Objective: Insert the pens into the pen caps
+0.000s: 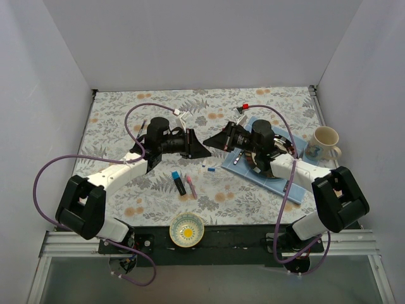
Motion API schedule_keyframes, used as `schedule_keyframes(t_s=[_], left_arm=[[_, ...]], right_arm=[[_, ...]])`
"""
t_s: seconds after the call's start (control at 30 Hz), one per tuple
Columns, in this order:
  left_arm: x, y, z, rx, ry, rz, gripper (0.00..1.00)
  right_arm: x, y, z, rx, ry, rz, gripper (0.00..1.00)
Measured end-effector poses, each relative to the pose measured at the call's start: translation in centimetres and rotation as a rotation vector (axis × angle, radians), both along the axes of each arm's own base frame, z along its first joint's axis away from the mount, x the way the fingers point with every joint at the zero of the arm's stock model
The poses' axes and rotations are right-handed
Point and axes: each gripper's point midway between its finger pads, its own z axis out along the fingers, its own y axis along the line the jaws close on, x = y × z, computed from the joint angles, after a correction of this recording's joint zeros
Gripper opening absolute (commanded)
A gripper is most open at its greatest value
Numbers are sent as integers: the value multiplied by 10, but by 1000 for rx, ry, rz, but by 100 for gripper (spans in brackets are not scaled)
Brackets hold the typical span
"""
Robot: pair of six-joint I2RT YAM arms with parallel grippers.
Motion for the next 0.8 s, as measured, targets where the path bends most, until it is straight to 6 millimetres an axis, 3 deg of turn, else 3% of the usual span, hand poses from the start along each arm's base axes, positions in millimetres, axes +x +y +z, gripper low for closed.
schedule_keyframes(t_s=[0.3, 0.33, 0.4, 0.47, 0.5, 0.57, 0.6, 0.7, 0.8], left_arm=[[-7, -2, 4, -34, -9, -36, 22], [-9, -1, 3, -35, -7, -41, 18], [-13, -1, 3, -39, -2, -54, 0], [-14, -2, 3, -41, 0, -62, 0], [-14, -2, 4, -42, -1, -63, 0], [-15, -1, 4, -43, -1, -66, 0], [-16, -1, 4, -41, -1, -64, 0], [-15, 3, 4, -19, 4, -31, 0], [-7, 13, 11, 20, -26, 77, 0]], right_arm=[[-1, 0, 9, 26, -19, 1, 1], [-1, 1, 9, 26, -19, 2, 1], [-2, 1, 9, 27, -22, 8, 1], [-3, 1, 10, 26, -26, 14, 1], [-3, 1, 10, 25, -29, 16, 19], [-5, 1, 10, 23, -37, 23, 41], [-5, 1, 11, 22, -46, 26, 60], [-11, -1, 17, 10, -69, 31, 83], [-13, -10, 34, -26, -133, 1, 96]])
